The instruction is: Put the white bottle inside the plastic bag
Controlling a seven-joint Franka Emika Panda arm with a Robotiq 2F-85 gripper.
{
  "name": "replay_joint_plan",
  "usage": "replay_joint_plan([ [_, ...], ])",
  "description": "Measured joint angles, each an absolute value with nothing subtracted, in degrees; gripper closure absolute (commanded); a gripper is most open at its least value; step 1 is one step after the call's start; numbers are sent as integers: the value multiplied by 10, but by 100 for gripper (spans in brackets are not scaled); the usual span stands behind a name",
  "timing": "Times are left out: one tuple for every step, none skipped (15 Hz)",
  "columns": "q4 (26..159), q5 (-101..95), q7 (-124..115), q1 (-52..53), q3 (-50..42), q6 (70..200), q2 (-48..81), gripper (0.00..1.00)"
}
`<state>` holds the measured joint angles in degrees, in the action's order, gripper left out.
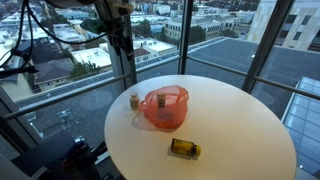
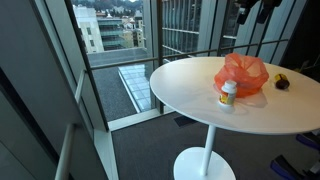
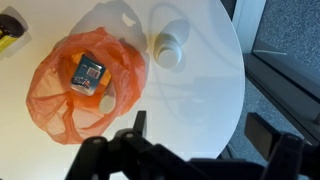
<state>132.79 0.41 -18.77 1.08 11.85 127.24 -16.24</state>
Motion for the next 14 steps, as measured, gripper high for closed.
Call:
replay_joint_plan([
  [1322, 4, -191, 11, 115, 1272, -146, 0],
  [1317, 5, -191, 11, 111, 1271, -130, 0],
  [1311, 6, -192, 11, 107, 1271, -115, 0],
  [1306, 8, -192, 11, 103, 1270, -101, 0],
  [1301, 10, -192, 12, 99, 1267, -88, 0],
  [1296, 11, -192, 12, 95, 1262, -77, 0],
  [1292, 11, -193, 13, 92, 1256, -66, 0],
  [1290, 11, -193, 14, 89, 1251, -57, 0],
  [1289, 11, -193, 15, 87, 1247, -49, 0],
  [1289, 11, -193, 16, 85, 1245, -42, 0],
  [1289, 11, -194, 17, 84, 1245, -35, 0],
  [1289, 9, -196, 18, 84, 1245, -30, 0],
  [1290, 6, -200, 20, 84, 1248, -25, 0],
  [1291, 4, -205, 23, 84, 1252, -22, 0],
])
